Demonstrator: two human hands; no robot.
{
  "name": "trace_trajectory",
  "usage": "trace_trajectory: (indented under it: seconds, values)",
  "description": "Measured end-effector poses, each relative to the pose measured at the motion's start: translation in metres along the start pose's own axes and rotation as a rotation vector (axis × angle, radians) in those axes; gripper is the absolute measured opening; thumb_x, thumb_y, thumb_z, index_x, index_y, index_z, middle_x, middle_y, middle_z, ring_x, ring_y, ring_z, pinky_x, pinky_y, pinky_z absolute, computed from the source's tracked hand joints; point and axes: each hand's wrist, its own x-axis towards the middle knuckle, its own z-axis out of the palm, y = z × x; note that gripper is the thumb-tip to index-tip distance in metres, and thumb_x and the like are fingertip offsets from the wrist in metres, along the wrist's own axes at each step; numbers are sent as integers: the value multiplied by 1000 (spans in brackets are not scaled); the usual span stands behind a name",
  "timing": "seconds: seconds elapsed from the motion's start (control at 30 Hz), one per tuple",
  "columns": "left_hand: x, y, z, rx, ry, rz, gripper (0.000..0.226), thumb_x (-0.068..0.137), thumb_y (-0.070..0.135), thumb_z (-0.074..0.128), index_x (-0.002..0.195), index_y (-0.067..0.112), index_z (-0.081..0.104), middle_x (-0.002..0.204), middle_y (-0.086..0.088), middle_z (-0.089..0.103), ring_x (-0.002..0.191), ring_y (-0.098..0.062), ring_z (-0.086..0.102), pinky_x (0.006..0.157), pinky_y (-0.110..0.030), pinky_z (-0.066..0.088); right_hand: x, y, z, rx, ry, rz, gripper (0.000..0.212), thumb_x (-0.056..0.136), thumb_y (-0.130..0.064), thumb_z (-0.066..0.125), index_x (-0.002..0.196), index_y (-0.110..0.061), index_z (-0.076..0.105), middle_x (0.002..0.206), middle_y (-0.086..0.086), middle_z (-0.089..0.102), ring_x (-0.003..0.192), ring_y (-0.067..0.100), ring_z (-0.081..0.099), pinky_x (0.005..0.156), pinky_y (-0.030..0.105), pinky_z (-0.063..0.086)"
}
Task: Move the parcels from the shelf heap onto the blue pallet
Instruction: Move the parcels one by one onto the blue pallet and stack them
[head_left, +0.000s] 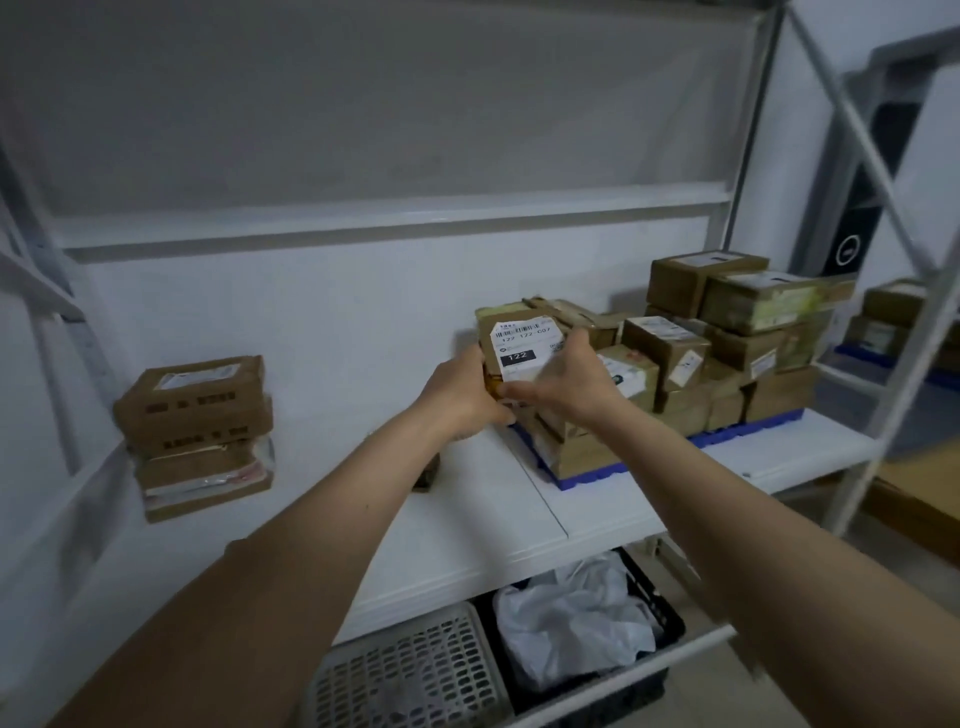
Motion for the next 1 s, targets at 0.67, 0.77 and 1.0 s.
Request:
trace_trajectory:
  seconds: [0.67,0.77,1.0]
  values:
    - [134,201,222,56,-32,-13,43,86,15,68,122,14,45,122,-7,58,110,-25,56,87,-35,49,87,191,-230,-223,155,93,106,56,-52,85,134,-6,31,136,15,31,129,29,28,104,38,32]
    - [151,212,236,43,-47,-14,48,88,18,66,129,15,41,132,-5,53,116,-24,54,86,-30,45,105,207,-238,-227,172,107,104,58,-49,85,135,-5,31,136,16,29,130,30,25,106,37,31]
    - [200,217,250,-5,-187,68,69,81,26,75,140,19,39,141,0,48,125,-20,49,90,-23,39,151,239,-249,-266,286,101,96,62,-49,83,130,-2,36,131,13,35,126,28,31,102,36,35]
